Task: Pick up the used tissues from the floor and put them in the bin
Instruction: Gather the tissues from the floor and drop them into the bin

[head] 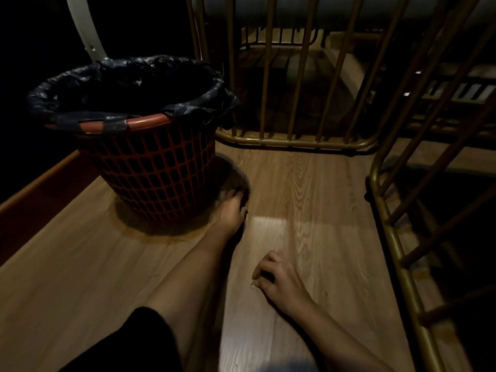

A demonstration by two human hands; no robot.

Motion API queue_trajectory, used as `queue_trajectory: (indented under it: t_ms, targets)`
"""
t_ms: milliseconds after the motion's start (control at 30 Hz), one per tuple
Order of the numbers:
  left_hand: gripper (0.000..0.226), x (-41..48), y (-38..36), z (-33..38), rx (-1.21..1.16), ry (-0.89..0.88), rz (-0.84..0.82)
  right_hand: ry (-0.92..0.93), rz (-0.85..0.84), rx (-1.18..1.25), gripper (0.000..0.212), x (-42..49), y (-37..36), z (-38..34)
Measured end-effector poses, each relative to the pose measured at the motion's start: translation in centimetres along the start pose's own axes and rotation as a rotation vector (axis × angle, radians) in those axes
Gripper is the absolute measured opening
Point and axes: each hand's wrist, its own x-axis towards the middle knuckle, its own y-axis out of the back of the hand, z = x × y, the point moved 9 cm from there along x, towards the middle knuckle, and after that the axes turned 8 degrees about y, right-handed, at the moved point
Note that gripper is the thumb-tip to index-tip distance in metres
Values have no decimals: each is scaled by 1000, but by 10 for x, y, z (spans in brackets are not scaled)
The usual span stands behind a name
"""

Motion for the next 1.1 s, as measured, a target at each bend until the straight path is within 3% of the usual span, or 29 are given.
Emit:
queue_trajectory:
  t_ms: [200, 500, 600, 700, 833, 933, 1033, 1100]
  targets:
    - [27, 15, -9, 6, -153, 29, 13, -66, 34, 63, 4, 0, 0, 3]
    - [5, -40, 12, 3, -64, -193, 48, -99, -52, -77, 13, -2, -14, 2]
    - [4, -75, 33, -9, -119, -257, 55, -192, -127, 30, 14, 2, -6, 4]
    - [6, -112, 77, -8, -131, -315, 92, -219, -75, 179, 11, 9, 22, -13]
    - [7, -149, 171, 13, -142, -467, 252, -153, 13, 186, 16, 46, 60, -51]
    - [9, -150, 267, 25, -173, -475, 507, -37, 179, 243, 20, 103, 105, -112]
    - [9, -126, 343, 18, -174, -303, 735, 164, 422, 188, 11, 157, 158, -196]
    - [10, -100, 366, -2, -127, -90, 776, 245, 447, 88, 7, 188, 166, -241]
